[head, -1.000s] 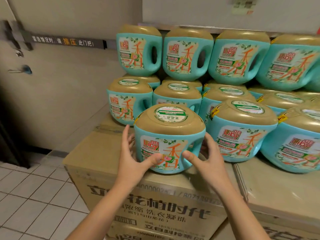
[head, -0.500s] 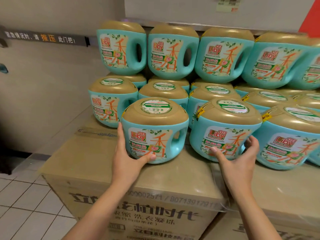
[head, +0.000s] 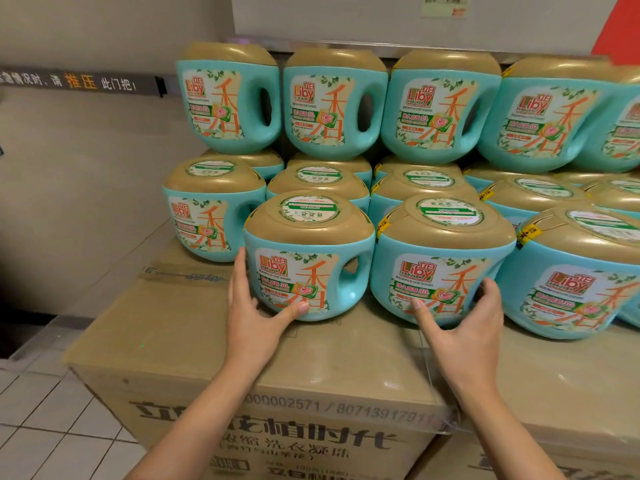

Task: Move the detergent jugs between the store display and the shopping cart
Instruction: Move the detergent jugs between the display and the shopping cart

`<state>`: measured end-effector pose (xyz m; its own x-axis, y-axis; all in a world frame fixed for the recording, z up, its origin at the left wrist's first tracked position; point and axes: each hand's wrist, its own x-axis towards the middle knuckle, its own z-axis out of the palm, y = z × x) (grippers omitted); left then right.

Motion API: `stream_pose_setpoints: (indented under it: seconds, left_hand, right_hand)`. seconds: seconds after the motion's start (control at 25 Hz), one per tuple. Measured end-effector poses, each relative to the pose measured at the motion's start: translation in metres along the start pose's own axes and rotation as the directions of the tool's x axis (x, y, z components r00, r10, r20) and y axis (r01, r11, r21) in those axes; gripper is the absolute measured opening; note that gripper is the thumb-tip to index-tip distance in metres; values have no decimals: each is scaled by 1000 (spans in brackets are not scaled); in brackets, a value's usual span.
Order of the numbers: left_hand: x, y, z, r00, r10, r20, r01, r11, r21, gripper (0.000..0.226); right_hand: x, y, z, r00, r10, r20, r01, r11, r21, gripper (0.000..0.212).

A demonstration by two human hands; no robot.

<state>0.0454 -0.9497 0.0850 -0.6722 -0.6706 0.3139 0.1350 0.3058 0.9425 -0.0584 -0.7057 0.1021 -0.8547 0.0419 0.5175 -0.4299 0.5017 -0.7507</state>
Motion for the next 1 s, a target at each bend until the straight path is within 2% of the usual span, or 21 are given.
stream_pose_setpoints:
  seconds: [0.16, 0.36, 0.48, 0.6, 0.68, 0.76, 0.84, 0.92, 1.0]
  left_hand:
    - [2, 1, 3, 1000, -29, 2, 29, 999, 36, 106]
    - [-1, 0, 3, 999, -3, -47, 14, 972, 235, 113]
    - [-4, 2, 1, 998, -15, -66, 31, 966, 258, 118]
    - [-4, 4, -1, 997, -26, -69, 46, 951, 306, 110]
    - [-7, 8, -2, 995, -20, -98, 54, 936, 347, 95]
    - [-15, 14, -3, 986, 51, -160, -1, 954, 300, 63]
    - [-33, 26, -6, 983, 88, -159, -61, 985, 163, 30]
    - [-59, 36, -10, 998, 42, -40, -42, 999, 7, 26]
    - [-90, 42, -12, 987, -45, 154, 58, 995, -85, 28]
  right_hand:
    - [0, -2, 1, 999, 25, -32, -26, 999, -44, 91]
    - [1, -3, 2, 999, 49, -24, -51, 995, -89, 91]
    - [1, -2, 2, 998, 56, -24, -57, 996, -70, 90]
    - [0, 1, 0, 999, 54, 8, -53, 997, -51, 83]
    - [-1, 2, -3, 997, 76, 0, -76, 997, -2, 76]
    - [-5, -1, -11, 994, 99, -49, -95, 993, 69, 59]
    - [-23, -4, -27, 990, 123, -67, -110, 978, 175, 33]
    - [-63, 1, -50, 974, 214, -74, -186, 942, 279, 14]
    - [-117, 10, -75, 938, 333, -95, -284, 896, 342, 15]
